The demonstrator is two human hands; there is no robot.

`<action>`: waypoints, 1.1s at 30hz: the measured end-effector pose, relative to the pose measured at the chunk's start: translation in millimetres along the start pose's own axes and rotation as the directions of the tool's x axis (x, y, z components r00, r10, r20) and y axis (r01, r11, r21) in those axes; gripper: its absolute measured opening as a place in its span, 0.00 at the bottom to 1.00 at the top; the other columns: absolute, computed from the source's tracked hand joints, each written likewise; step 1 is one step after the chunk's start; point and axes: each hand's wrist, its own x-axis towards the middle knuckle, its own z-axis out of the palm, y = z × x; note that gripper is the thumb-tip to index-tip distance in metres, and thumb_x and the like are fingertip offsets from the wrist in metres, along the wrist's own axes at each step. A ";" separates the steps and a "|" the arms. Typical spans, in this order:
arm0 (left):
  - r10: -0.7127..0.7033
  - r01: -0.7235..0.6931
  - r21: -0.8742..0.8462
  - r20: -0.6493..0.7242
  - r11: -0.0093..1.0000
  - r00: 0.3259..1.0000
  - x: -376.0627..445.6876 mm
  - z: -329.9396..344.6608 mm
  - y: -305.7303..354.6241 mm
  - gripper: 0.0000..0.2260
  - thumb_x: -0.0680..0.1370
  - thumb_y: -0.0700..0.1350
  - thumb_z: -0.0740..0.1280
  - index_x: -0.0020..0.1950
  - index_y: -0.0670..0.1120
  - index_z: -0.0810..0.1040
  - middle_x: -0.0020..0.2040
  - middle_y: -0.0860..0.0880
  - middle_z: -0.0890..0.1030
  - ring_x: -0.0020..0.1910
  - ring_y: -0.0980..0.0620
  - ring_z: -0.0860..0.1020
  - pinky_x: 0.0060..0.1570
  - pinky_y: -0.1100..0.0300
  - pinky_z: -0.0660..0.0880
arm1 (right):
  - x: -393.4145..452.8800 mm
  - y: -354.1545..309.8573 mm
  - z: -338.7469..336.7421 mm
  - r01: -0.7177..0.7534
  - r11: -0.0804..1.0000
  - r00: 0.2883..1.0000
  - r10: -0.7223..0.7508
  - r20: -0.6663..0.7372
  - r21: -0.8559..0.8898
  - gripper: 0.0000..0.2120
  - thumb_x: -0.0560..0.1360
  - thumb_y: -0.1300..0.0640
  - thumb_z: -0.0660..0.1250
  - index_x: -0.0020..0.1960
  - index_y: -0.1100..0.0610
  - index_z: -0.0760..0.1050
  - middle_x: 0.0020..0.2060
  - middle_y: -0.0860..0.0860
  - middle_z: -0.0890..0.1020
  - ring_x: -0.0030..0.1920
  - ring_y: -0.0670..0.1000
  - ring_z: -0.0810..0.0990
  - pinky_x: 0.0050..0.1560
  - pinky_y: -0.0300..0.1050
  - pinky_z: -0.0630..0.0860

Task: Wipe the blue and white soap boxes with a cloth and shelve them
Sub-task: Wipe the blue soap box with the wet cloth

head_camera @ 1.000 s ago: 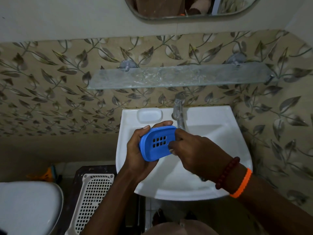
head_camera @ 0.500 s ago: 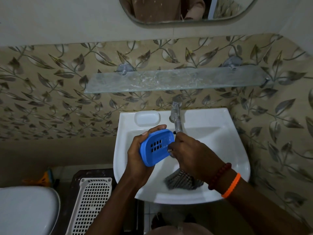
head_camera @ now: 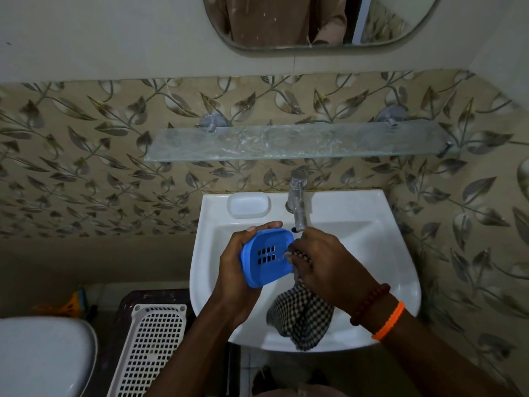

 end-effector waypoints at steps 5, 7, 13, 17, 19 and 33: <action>-0.057 0.056 -0.038 -0.026 0.998 0.998 -1.2 3.5 0.1 0.24 0.73 0.60 0.62 0.54 0.45 0.88 0.52 0.41 0.86 0.46 0.46 0.85 0.44 0.53 0.84 | 7.0 -10.0 -9.1 0.076 0.983 0.994 -0.087 -0.059 -0.170 0.07 0.76 0.60 0.68 0.53 0.61 0.79 0.45 0.55 0.78 0.35 0.52 0.81 0.36 0.45 0.83; -0.066 0.064 -0.049 -0.032 0.997 0.997 -1.1 3.5 0.2 0.23 0.74 0.60 0.61 0.49 0.47 0.90 0.49 0.43 0.88 0.44 0.48 0.86 0.42 0.54 0.84 | 6.9 -10.9 -8.1 0.090 0.976 0.994 -0.100 -0.042 -0.200 0.07 0.77 0.60 0.67 0.54 0.60 0.79 0.46 0.55 0.78 0.35 0.52 0.80 0.35 0.46 0.83; -0.056 0.048 -0.116 -0.068 0.992 0.996 0.1 3.7 2.0 0.23 0.76 0.57 0.62 0.57 0.42 0.87 0.53 0.40 0.86 0.49 0.44 0.84 0.52 0.48 0.79 | 1.6 -5.0 2.9 -0.060 0.998 0.994 0.061 0.091 -0.018 0.06 0.79 0.57 0.67 0.54 0.58 0.79 0.50 0.53 0.77 0.49 0.53 0.78 0.51 0.47 0.77; -0.039 0.027 -0.163 -0.068 0.986 0.997 0.4 5.3 0.6 0.26 0.76 0.56 0.62 0.63 0.40 0.83 0.56 0.38 0.85 0.51 0.43 0.84 0.55 0.49 0.79 | 2.6 -13.3 5.6 -0.095 0.962 0.990 0.119 -0.080 0.255 0.04 0.78 0.58 0.69 0.50 0.58 0.80 0.45 0.53 0.81 0.48 0.50 0.79 0.52 0.44 0.76; -0.037 0.025 -0.172 -0.069 0.985 0.997 1.0 6.2 -0.3 0.25 0.75 0.56 0.63 0.61 0.40 0.84 0.55 0.39 0.85 0.49 0.45 0.84 0.49 0.54 0.82 | 1.6 -22.5 13.1 -0.086 0.962 0.988 0.116 -0.099 0.260 0.05 0.79 0.54 0.68 0.52 0.55 0.80 0.47 0.50 0.81 0.50 0.48 0.79 0.55 0.42 0.77; 0.008 -0.013 -0.128 -0.036 0.992 0.999 -1.5 -0.8 -5.4 0.25 0.74 0.56 0.64 0.62 0.41 0.85 0.55 0.39 0.86 0.50 0.45 0.86 0.46 0.56 0.84 | 8.9 -35.6 17.9 -0.133 0.949 0.954 0.202 -0.223 0.287 0.04 0.78 0.54 0.68 0.49 0.54 0.80 0.46 0.48 0.82 0.48 0.46 0.80 0.51 0.45 0.81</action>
